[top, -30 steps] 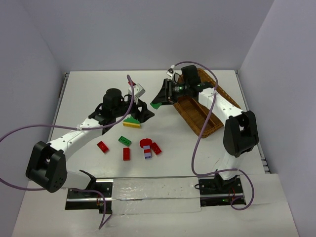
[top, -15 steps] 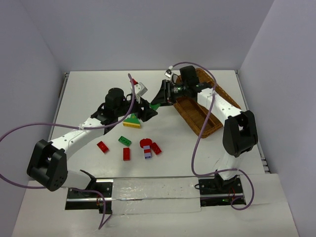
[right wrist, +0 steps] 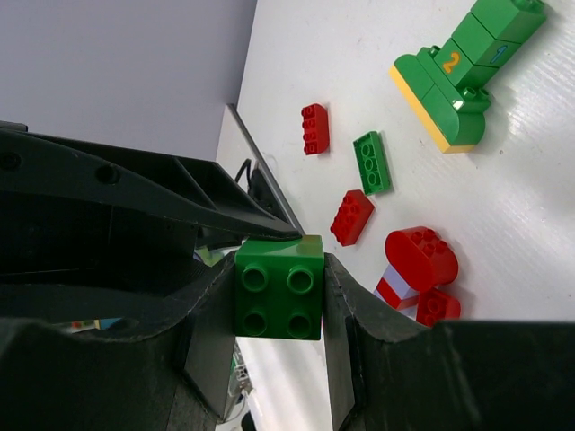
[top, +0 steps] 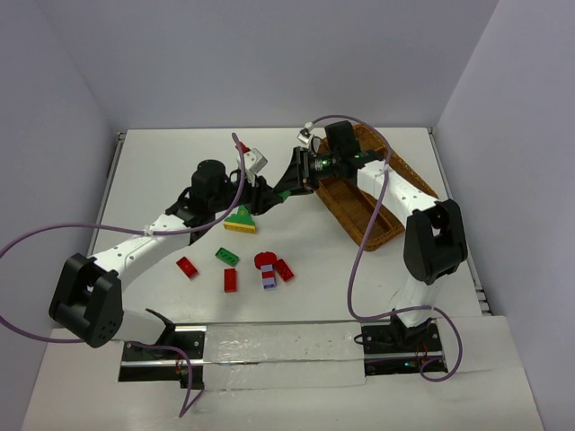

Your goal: Sort the legos into containers by color

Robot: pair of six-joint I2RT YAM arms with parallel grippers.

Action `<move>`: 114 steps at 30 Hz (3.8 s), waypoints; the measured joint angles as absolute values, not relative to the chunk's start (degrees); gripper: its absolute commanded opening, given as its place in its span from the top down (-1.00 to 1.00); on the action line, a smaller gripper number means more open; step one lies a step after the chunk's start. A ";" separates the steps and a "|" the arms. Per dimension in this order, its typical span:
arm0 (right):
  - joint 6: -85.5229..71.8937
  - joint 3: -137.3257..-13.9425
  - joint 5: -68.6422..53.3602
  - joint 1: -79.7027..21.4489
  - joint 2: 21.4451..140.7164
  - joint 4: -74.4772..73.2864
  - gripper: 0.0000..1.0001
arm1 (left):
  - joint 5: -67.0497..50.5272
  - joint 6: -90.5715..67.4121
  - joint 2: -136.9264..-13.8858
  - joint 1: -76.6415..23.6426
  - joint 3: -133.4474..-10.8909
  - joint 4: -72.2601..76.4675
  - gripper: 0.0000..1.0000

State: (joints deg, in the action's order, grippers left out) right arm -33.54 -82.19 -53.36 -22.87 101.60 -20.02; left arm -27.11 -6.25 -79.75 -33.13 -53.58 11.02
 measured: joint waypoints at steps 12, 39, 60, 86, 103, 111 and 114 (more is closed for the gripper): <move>-34.65 -82.19 -53.52 -22.85 101.58 -19.16 0.07 | -25.88 -6.14 -78.99 -33.23 -53.33 11.03 0.99; -35.99 -82.17 -54.31 -22.46 101.58 -16.01 -0.54 | -24.19 -5.24 -76.27 -33.30 -51.35 10.44 0.99; -35.29 -81.36 -51.95 -22.09 101.58 -16.16 -0.12 | -22.87 -4.19 -75.75 -33.33 -50.82 9.82 0.99; -33.35 -81.30 -56.58 -22.15 101.58 -16.69 0.10 | -21.21 -3.79 -75.75 -33.41 -50.81 9.75 1.00; -35.98 -81.30 -56.43 -22.55 102.03 -14.23 1.00 | -20.20 -3.69 -75.57 -33.29 -50.81 10.18 0.99; -44.54 -75.85 -59.33 -21.96 102.16 -1.38 1.00 | -19.04 -2.51 -74.76 -33.18 -50.81 9.60 1.00; -52.52 -71.00 -61.82 -20.95 102.15 8.67 1.00 | -18.94 -2.20 -74.42 -33.34 -50.43 9.74 0.99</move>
State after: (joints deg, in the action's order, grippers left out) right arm -52.52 -71.00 -61.82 -20.95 102.15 8.67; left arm -18.94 -2.20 -74.42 -33.34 -50.43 9.74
